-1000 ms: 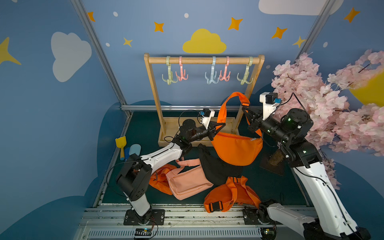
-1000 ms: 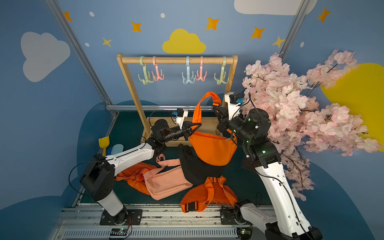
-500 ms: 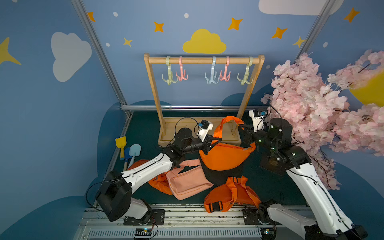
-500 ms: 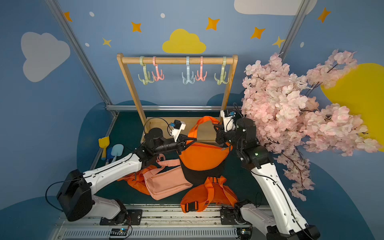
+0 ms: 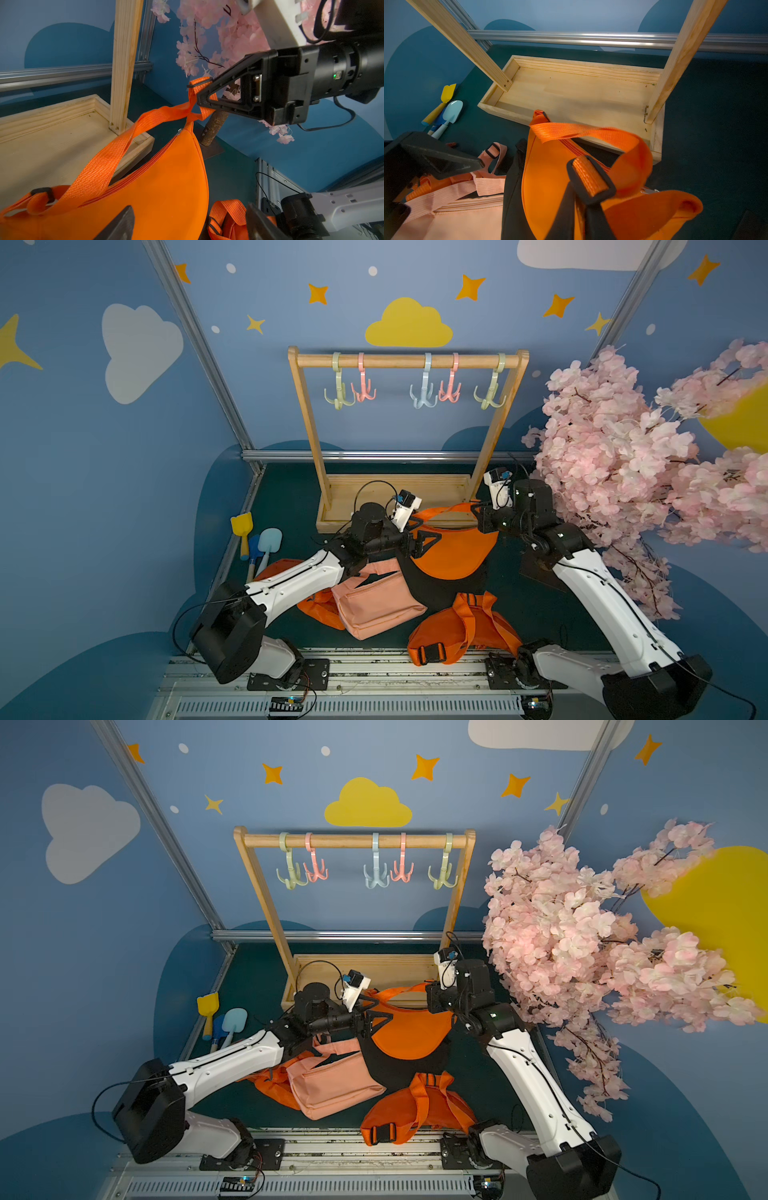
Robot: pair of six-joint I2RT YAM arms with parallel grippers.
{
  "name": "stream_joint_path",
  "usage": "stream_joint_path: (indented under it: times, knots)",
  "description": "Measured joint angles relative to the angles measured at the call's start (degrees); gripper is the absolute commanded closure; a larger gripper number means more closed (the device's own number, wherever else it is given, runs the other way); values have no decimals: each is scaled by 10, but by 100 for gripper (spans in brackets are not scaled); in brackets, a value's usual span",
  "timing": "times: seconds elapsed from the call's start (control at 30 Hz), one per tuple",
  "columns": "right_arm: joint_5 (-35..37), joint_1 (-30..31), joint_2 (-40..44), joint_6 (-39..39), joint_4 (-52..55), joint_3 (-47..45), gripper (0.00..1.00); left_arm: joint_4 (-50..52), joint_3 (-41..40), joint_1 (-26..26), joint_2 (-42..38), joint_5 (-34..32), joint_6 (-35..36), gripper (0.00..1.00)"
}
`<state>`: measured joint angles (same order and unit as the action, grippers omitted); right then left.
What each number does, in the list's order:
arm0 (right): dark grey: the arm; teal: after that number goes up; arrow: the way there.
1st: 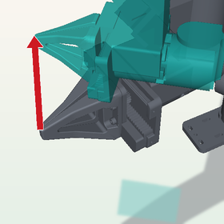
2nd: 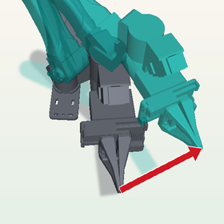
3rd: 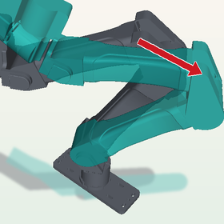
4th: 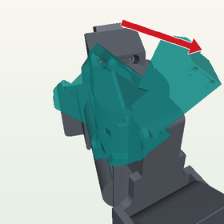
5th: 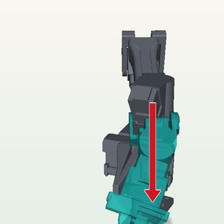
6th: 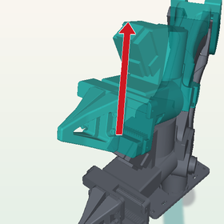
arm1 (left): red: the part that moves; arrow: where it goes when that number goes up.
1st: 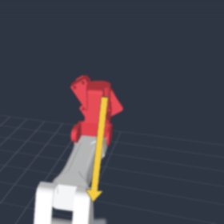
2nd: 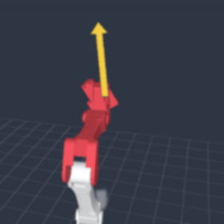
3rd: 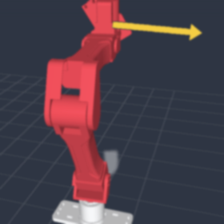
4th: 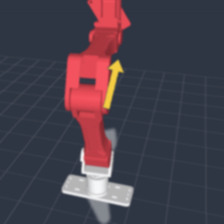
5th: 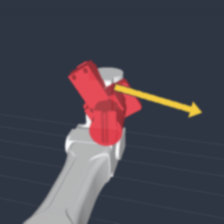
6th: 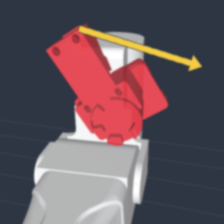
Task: Take the bag off the hook
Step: Place the bag inside the bag, then reset both arms
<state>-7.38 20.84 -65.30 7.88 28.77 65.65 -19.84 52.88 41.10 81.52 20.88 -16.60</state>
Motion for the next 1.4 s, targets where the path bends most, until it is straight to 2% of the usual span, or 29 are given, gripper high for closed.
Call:
stream_joint_path:
  times: [0.13, 0.27, 0.43, 0.53, 0.57, 0.63, 0.73, 0.83, 0.97, 1.1, 1.2, 1.4]
  knots:
    - [11, 0, 16, 1, -1, -13, 78, -6, -43, -1, -39, -27, 28, 8]
    - [25, 0, 55, 0, -9, -42, 76, -14, -74, -2, -89, -86, 56, 5]
    - [41, 0, 105, 1, -47, -86, 62, -39, -105, -29, -143, -189, 80, 4]
    - [75, 0, 97, 7, -72, -93, 57, -39, -111, -76, -147, -245, 83, 2]
    - [94, 0, 85, 10, -82, -93, 51, -38, -113, -97, -145, -264, 83, 2]
    - [139, -3, 51, 15, -103, -92, 47, -40, -119, -141, -136, -303, 80, 1]
    - [204, -22, -18, 17, -157, -102, 45, -64, -146, -215, -115, -368, 69, 1]
    - [267, -40, -66, 6, -240, -153, 44, -96, -190, -276, -92, -422, 65, 1]
    - [321, -61, -113, -8, -333, -231, 43, -117, -234, -320, -76, -480, 75, 1]
    - [344, -72, -143, -20, -394, -273, 41, -143, -269, -354, -76, -510, 79, 0]
    - [329, -75, -150, -34, -409, -280, 42, -144, -291, -378, -76, -511, 78, 0]
    - [288, -76, -150, -52, -422, -282, 41, -205, -330, -411, -20, -461, 73, 0]
